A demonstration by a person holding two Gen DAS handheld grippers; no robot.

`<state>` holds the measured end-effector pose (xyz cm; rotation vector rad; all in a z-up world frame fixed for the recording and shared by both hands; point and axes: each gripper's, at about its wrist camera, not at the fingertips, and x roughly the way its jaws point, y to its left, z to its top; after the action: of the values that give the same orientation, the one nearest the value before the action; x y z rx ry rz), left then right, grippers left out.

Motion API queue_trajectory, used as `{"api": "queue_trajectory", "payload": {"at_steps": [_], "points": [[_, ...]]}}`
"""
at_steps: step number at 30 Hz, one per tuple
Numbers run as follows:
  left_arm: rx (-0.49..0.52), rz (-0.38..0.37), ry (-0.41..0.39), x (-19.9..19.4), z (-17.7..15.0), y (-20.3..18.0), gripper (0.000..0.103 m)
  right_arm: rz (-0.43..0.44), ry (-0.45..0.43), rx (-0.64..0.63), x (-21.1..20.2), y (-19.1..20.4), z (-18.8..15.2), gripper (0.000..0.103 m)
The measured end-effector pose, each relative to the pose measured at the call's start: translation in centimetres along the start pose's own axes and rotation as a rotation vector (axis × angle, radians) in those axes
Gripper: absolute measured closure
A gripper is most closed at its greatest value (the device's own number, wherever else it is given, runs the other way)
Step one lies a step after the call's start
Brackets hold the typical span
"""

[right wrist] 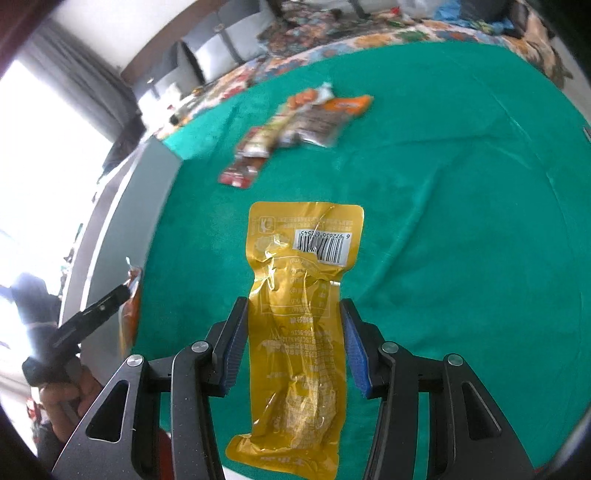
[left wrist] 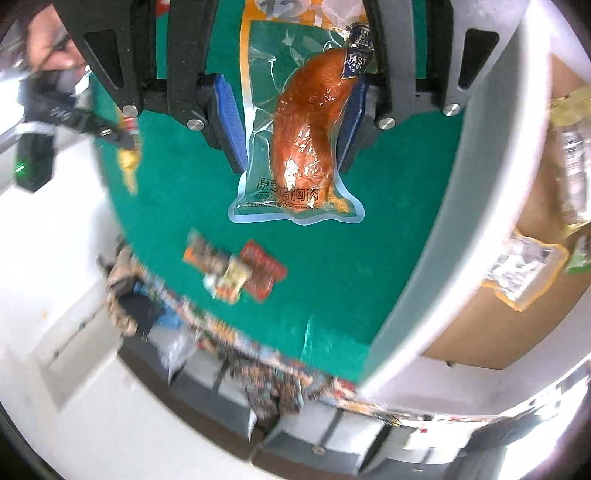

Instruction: Organize snacks

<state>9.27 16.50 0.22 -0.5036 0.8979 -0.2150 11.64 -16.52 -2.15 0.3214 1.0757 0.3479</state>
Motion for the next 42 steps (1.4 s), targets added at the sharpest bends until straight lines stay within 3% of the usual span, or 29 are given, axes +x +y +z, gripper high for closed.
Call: {"api": "queue_trajectory", "payload": {"at_steps": [4,7,9,12,15,16,18,20,23,27,32,36,39,42], "points": [[-0.079,-0.053,-0.116,-7.0,3.0,2.3,0.055,0.085,-0.034,-0.114,-0.6,7.5,2.2,0.052],[-0.097,-0.007,-0.193,-11.4,5.1,4.8,0.054,0.194,-0.062,-0.214,-1.0,15.2,4.0,0.052],[-0.104,0.056,-0.23,-13.6,6.2,7.2,0.053,0.258,-0.061,-0.281,-0.7,20.0,4.6,0.052],[-0.126,0.22,-0.241,-15.2,7.1,11.8,0.046,0.334,-0.047,-0.396,1.1,27.7,4.9,0.051],[-0.167,0.367,-0.233,-15.5,7.0,15.6,0.027,0.391,-0.055,-0.487,4.2,34.2,4.4,0.044],[-0.181,0.404,-0.229,-15.7,6.8,16.8,0.021,0.4,-0.053,-0.497,5.0,35.2,4.3,0.034],[-0.208,0.462,-0.22,-16.2,6.0,18.6,0.02,0.386,-0.029,-0.502,6.9,37.2,4.1,0.033],[-0.226,0.472,-0.222,-16.4,5.1,19.2,0.019,0.384,-0.003,-0.493,8.0,37.9,4.2,0.033],[-0.231,0.461,-0.238,-16.6,3.7,18.6,0.014,0.386,-0.036,-0.466,6.9,35.9,4.0,0.033],[-0.152,0.373,-0.245,-15.4,3.2,13.9,0.011,0.266,-0.072,-0.43,7.1,30.3,3.9,0.032],[0.013,0.203,-0.241,-12.6,3.2,4.1,0.0,-0.098,-0.081,-0.386,9.0,16.5,1.0,0.033],[0.144,0.097,-0.175,-7.8,2.5,-3.4,0.0,-0.284,-0.112,-0.309,7.3,6.0,-0.3,0.033],[0.238,0.119,-0.074,-1.3,1.2,-7.1,0.0,-0.402,-0.138,-0.244,5.4,-0.6,-0.4,0.033],[0.308,0.185,0.019,5.6,-0.4,-8.8,0.001,-0.449,-0.158,-0.185,4.2,-4.4,-0.2,0.033]]}}
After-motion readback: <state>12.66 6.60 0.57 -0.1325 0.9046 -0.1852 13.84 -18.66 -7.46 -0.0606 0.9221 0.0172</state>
